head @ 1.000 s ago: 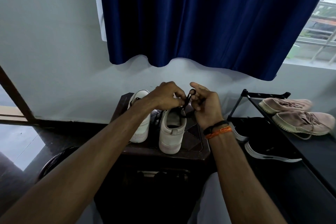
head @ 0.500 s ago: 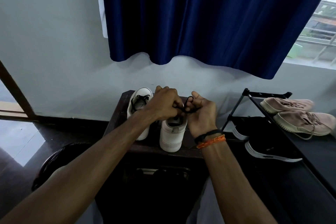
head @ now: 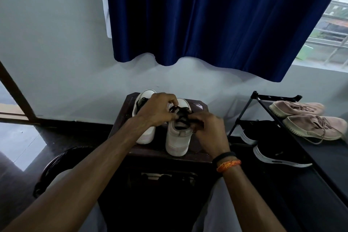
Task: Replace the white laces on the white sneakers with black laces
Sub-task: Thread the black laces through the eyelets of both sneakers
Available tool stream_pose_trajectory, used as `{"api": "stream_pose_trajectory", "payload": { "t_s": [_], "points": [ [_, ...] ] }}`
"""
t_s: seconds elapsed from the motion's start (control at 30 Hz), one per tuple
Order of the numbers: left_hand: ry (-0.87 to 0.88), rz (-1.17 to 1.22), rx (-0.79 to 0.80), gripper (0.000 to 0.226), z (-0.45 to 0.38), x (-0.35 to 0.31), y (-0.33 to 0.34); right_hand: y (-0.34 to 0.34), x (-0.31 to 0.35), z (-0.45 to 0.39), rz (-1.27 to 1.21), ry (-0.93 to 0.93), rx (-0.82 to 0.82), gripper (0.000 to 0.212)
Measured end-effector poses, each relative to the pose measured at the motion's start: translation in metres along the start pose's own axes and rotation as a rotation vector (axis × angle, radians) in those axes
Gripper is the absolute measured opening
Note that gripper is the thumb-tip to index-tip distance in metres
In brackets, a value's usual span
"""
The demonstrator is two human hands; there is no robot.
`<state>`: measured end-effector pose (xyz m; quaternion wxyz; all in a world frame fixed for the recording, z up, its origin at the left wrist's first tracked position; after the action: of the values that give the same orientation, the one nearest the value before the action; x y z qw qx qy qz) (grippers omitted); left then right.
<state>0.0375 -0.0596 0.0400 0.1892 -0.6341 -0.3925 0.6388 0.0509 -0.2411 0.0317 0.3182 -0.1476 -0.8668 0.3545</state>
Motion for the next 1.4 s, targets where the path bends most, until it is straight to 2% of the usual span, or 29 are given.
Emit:
{"api": "stream_pose_trajectory", "payload": {
  "t_s": [0.1,0.17,0.27,0.33,0.43,0.5,0.6,0.67,0.8,0.93,1.07,1.23,1.4],
  "points": [
    [-0.038,0.006,0.011,0.014,0.000,0.004,-0.002,0.000,0.003,-0.002,0.140,-0.035,0.074,0.024],
    [-0.045,0.005,-0.053,0.013,-0.002,0.007,-0.008,-0.003,0.004,-0.004,0.155,0.005,0.096,0.022],
    [-0.044,-0.057,-0.207,0.017,-0.002,0.012,-0.020,-0.012,0.007,-0.010,0.078,0.059,0.146,0.018],
    [0.019,-0.116,-0.258,0.016,0.001,0.010,-0.023,-0.016,0.005,-0.016,-0.065,0.122,0.152,0.014],
    [0.128,-0.108,-0.100,0.020,0.004,0.000,-0.013,-0.014,-0.003,-0.022,-0.227,0.182,0.048,0.009],
    [0.163,-0.137,0.058,0.035,0.007,-0.005,-0.001,-0.007,-0.008,-0.024,-0.331,0.235,-0.052,0.007],
    [0.145,-0.170,0.151,0.043,0.008,-0.009,0.015,0.001,-0.007,-0.022,-0.320,0.262,-0.127,0.006],
    [0.115,-0.180,0.151,0.042,0.007,-0.009,0.020,0.005,-0.005,-0.019,-0.254,0.236,-0.078,0.011],
    [0.040,-0.143,0.155,0.020,0.008,-0.008,0.015,0.010,0.001,-0.015,-0.008,0.085,0.236,0.025],
    [0.028,-0.104,0.122,0.021,0.007,-0.009,0.013,0.009,0.006,-0.014,0.089,0.017,0.381,0.026],
    [0.033,-0.082,0.109,0.026,0.007,-0.010,0.013,0.006,0.003,-0.017,0.094,-0.036,0.374,0.032],
    [0.034,-0.008,0.072,0.019,0.003,-0.005,0.013,0.007,0.008,-0.017,0.132,-0.094,0.238,0.022],
    [0.047,-0.022,0.098,0.012,0.002,-0.002,0.019,-0.004,0.004,-0.018,-0.105,0.026,0.362,0.030]
  ]
}}
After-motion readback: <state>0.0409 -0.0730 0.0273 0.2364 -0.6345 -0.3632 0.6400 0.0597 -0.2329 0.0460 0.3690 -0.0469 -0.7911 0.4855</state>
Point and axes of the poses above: each hand's wrist, its own z-axis away from the middle knuckle, its own y-axis out of the palm, x = y × z, the point moved 4 cm from there along -z, towards the middle knuckle, and after that the axes turned 10 degrees about -y, right-handed, at the moved point
